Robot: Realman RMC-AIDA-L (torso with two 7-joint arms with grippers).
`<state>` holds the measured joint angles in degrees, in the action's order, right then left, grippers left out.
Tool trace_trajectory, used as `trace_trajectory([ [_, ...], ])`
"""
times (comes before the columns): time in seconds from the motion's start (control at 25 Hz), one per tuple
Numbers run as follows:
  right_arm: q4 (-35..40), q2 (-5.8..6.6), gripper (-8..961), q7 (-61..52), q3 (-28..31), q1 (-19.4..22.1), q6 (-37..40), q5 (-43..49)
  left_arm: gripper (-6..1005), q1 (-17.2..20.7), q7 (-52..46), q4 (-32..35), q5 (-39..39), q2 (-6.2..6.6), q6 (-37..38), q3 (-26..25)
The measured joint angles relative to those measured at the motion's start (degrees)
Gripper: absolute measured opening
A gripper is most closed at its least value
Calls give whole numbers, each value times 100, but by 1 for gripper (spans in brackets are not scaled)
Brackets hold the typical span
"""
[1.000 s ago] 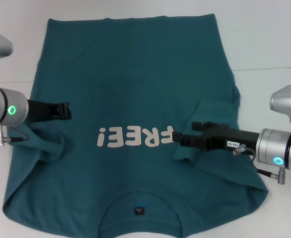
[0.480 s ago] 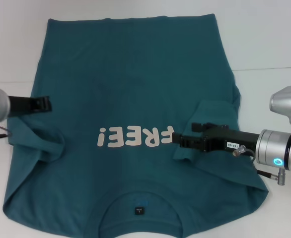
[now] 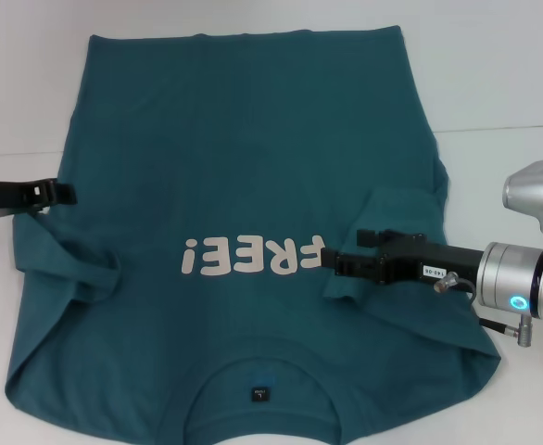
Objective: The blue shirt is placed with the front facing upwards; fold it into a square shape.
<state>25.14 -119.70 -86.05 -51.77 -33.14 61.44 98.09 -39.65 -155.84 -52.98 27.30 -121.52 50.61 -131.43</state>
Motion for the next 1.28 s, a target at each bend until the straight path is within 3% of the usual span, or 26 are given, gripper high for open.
trace_trajectory([
  [0.32,0,10,940,0,0,0,23,0,475,-172,-66,235,-408,-8,-249,-2],
  [0.52,0,8,940,0,0,0,33,0,718,-220,-279,272,-678,-16,-286,-3],
  [0.88,0,-2,940,-2,0,1,45,0,751,-279,-377,337,-1230,-84,-286,22],
  [1.28,0,0,940,0,0,1,44,0,752,-305,-368,359,-1320,-207,-295,271],
])
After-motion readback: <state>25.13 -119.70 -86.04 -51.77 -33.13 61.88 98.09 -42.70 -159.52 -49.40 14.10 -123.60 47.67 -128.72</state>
